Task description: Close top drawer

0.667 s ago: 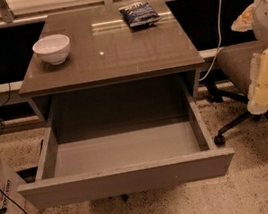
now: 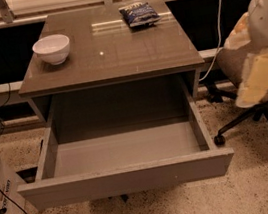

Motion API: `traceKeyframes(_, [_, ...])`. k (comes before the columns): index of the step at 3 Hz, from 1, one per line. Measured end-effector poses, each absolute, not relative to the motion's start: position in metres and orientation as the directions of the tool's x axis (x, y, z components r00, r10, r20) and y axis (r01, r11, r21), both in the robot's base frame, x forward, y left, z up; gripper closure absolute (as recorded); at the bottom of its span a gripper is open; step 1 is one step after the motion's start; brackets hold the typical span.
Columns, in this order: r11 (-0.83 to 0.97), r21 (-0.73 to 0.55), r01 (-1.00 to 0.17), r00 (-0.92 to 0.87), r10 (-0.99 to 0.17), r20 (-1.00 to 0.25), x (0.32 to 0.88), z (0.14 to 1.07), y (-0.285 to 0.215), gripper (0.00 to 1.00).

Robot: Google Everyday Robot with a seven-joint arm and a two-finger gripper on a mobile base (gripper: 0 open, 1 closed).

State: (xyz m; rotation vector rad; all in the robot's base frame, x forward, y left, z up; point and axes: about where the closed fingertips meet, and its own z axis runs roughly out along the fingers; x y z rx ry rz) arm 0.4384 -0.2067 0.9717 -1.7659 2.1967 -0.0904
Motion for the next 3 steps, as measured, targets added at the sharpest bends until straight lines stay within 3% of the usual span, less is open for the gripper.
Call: traceKeyframes(3, [0.108, -0.089, -0.990, -0.090, -0.979, -0.184, 0.406, 0.880, -0.182, 0.96])
